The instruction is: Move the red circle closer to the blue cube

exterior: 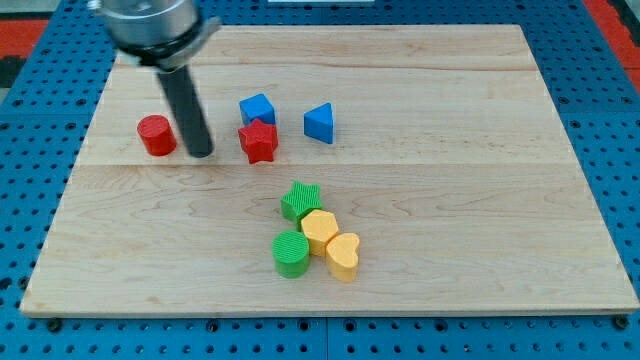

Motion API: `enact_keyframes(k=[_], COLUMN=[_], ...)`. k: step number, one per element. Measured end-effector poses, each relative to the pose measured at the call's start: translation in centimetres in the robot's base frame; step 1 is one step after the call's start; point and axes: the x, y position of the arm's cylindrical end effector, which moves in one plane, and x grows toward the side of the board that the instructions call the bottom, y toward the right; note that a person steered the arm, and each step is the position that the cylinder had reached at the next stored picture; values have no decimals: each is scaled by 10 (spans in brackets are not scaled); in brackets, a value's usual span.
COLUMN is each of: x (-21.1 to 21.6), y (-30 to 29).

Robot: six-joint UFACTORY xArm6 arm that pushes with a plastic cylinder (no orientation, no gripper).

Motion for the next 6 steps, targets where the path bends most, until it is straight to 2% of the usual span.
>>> enact_keyframes(k=[2, 3, 4, 6], x=[73, 28, -2, -1], y=[-119, -142, -120, -6])
